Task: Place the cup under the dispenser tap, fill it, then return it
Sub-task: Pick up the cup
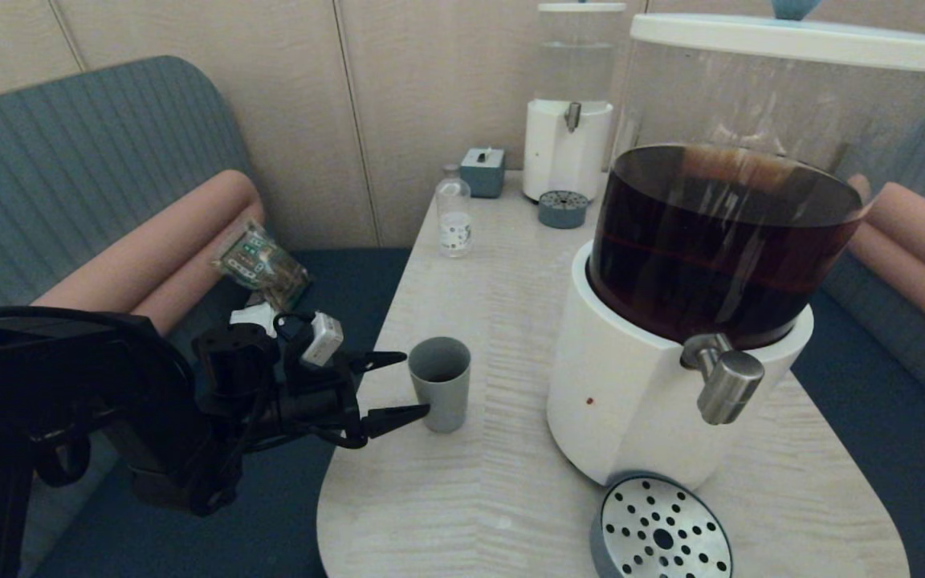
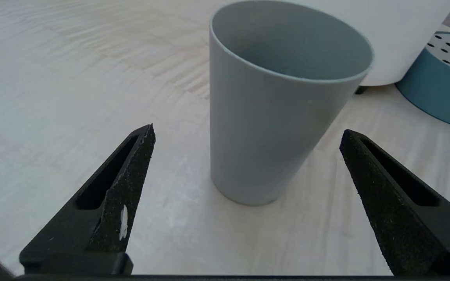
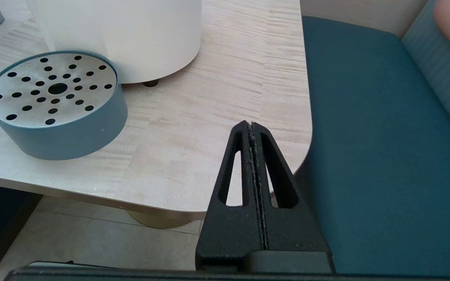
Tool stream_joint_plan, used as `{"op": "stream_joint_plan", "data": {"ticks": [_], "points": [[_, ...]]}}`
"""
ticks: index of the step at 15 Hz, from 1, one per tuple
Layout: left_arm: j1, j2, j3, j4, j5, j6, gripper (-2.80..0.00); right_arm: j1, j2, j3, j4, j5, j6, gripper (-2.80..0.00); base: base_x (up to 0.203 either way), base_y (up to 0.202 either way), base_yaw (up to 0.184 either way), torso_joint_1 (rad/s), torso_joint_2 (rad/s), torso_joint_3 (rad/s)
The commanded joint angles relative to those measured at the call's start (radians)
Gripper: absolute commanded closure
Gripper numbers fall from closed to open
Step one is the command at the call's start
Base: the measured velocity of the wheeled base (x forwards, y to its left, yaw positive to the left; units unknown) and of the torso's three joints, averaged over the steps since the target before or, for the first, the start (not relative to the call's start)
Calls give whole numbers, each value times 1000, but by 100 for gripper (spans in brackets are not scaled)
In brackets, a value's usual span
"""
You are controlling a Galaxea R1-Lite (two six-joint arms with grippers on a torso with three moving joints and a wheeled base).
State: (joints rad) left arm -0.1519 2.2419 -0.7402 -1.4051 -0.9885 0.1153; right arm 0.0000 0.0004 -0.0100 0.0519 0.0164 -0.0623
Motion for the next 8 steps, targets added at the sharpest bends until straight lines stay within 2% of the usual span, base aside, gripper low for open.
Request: {"op": "stream_joint_plan", "data": {"ticks": [1,8], "points": [[-5,11,-15,-8,-6,-1,-280,1,-5,-1,0,0,-1,0,0,0,0,0,0,0],[-50,63,-87,-6,-5,-8,-280,1,-5,0,0,0,-1,0,0,0,0,0,0,0]]}}
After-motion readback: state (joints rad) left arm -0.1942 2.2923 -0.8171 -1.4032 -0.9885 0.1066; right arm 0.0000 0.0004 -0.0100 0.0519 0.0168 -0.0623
